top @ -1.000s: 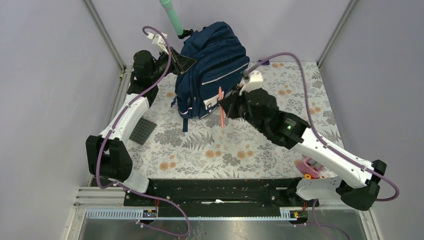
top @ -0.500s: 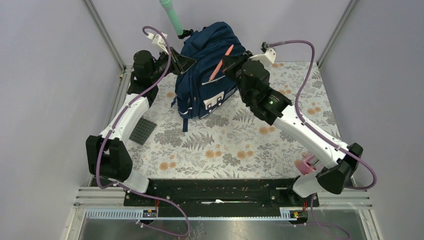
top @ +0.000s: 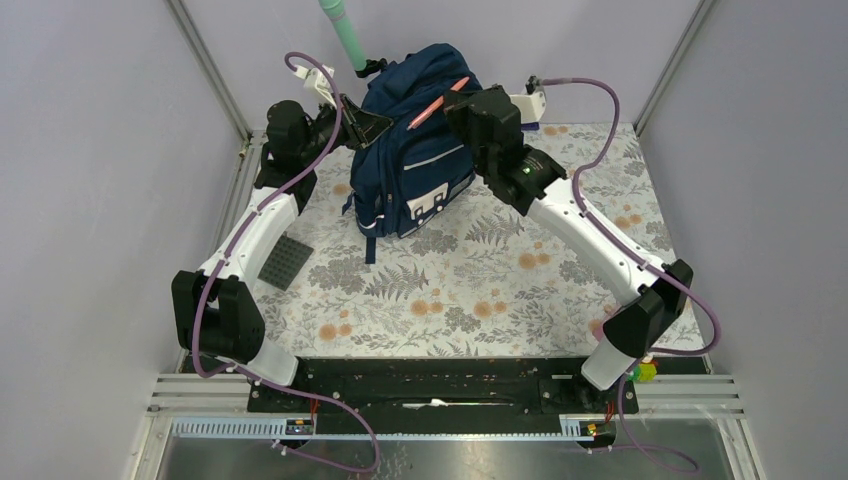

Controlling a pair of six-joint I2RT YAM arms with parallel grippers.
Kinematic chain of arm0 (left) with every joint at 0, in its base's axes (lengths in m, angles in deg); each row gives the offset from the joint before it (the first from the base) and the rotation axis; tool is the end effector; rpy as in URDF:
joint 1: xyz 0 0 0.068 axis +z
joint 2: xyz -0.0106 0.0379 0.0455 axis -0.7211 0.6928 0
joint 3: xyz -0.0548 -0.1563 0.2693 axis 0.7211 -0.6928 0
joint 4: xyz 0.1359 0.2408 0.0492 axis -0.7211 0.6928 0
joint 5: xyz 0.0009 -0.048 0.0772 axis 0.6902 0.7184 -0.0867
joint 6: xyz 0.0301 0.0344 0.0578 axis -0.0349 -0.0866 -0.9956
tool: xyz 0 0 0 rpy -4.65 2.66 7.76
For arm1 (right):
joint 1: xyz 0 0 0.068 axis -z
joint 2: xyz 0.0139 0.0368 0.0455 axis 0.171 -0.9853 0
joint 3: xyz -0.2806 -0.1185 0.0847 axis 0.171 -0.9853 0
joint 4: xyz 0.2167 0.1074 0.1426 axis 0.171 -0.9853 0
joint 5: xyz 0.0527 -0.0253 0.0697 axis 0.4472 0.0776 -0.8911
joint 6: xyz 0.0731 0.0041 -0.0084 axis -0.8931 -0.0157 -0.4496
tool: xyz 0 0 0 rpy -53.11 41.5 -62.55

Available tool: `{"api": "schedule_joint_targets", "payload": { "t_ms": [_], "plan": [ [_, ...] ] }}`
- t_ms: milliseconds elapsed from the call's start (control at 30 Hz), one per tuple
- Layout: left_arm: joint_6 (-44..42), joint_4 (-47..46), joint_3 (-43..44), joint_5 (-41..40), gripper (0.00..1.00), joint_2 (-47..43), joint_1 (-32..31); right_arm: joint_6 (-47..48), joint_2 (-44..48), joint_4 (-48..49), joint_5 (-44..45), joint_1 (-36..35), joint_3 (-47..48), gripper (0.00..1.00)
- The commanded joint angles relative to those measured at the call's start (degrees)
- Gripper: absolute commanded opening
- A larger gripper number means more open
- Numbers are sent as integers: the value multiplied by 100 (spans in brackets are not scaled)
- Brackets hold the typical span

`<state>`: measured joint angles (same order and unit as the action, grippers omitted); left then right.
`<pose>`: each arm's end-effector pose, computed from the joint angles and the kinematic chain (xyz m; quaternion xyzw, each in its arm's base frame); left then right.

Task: Pack the student bag
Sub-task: Place the stationery in the student bag.

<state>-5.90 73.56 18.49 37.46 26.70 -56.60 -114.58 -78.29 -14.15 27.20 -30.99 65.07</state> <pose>0.3892 -0.1081 0.4394 0.0924 0.6843 -0.4480 0.5679 0.3451 0.2514 0.5062 0.3678 0.6061 0.4244 0.5632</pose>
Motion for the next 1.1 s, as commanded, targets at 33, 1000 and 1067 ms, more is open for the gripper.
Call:
{"api": "schedule_joint_targets", "payload": {
  "t_ms": [33,1000,1067],
  "plan": [
    [237,-969,352,-1,0,-329,38,-817,-281,-887,276,7,482,0],
    [157,-898,380,-21,0,-406,44,-1004,42,-1387,-253,-11,-257,43],
    [156,-898,378,-13,0,-415,44,-704,137,-1091,-219,-12,-365,46]
  ]
}}
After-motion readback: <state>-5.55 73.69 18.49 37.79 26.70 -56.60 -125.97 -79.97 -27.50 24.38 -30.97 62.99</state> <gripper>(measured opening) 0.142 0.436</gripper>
